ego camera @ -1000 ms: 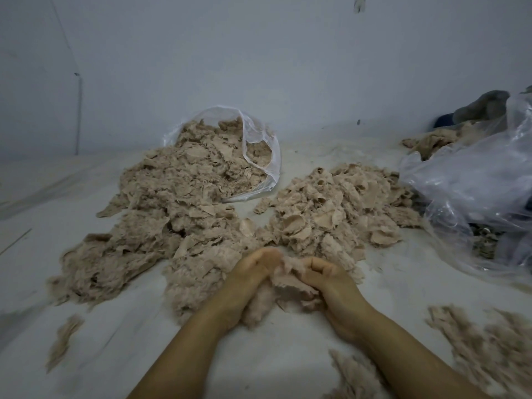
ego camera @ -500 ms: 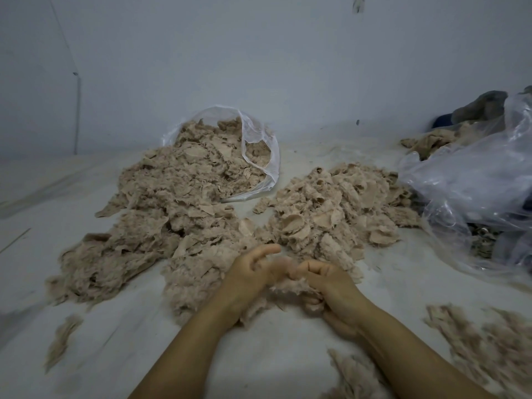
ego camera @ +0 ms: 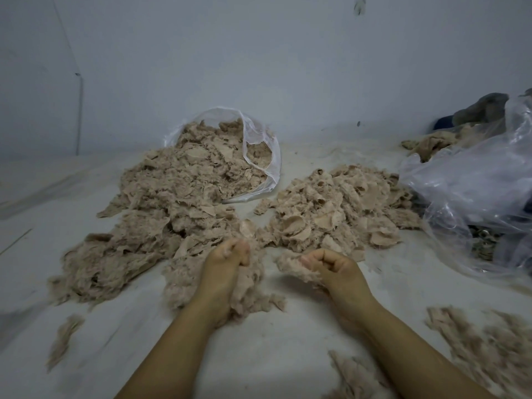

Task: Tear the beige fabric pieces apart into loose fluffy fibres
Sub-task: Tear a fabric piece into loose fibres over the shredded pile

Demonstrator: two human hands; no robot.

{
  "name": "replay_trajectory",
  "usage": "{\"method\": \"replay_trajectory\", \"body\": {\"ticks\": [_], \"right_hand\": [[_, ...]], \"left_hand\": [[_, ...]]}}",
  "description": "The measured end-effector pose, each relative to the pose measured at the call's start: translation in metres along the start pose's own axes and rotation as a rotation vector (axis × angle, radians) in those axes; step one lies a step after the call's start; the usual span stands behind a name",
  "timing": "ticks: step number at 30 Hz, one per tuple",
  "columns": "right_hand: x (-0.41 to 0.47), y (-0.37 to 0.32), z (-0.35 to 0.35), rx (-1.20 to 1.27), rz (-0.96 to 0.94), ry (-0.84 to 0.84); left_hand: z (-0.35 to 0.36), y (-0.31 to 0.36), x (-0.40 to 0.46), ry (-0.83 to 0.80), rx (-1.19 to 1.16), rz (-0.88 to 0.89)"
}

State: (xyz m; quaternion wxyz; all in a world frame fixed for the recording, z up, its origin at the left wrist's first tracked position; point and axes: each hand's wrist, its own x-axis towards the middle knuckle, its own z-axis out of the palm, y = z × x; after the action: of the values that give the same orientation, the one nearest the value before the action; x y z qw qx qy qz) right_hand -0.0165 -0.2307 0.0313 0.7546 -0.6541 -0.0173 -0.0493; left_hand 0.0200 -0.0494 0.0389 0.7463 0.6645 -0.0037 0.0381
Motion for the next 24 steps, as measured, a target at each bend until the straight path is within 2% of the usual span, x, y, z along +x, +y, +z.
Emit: {"method": "replay_trajectory", "body": {"ticks": [3, 5, 8, 9, 11, 13, 18, 20, 24], "right_hand": [[-0.002, 0.006, 0.004, -0.080, -0.079, 0.001], [-0.004, 0.008, 0.005, -0.126, -0.106, -0.018], [-0.005, 0.007, 0.002, -0.117, -0.035, -0.065], [-0.005, 0.005, -0.001, -0.141, 0.022, -0.127], [-0.007, -0.001, -0.006, -0.267, 0.150, -0.369], [-0.009, -0.005, -0.007, -0.314, 0.208, -0.510], [-0.005, 0.000, 0.003, 0.003, 0.244, -0.230], [-0.005, 0.001, 0.003, 0.071, 0.189, -0.142], [-0.003, -0.002, -0.002, 0.099, 0.042, -0.050]], "left_hand": [[0.015, -0.004, -0.012, -0.277, 0.054, -0.060], [0.022, -0.007, -0.017, -0.318, 0.093, -0.030], [0.020, -0.005, -0.015, -0.180, 0.074, -0.025], [0.017, -0.003, -0.012, -0.101, 0.044, -0.011], [0.012, 0.000, -0.007, 0.049, 0.017, 0.065], [0.011, 0.001, -0.007, 0.054, 0.020, 0.105], [0.020, -0.007, -0.014, -0.119, 0.134, 0.225], [0.022, -0.008, -0.015, -0.173, 0.139, 0.227], [0.022, -0.009, -0.013, -0.112, 0.074, 0.161]]}}
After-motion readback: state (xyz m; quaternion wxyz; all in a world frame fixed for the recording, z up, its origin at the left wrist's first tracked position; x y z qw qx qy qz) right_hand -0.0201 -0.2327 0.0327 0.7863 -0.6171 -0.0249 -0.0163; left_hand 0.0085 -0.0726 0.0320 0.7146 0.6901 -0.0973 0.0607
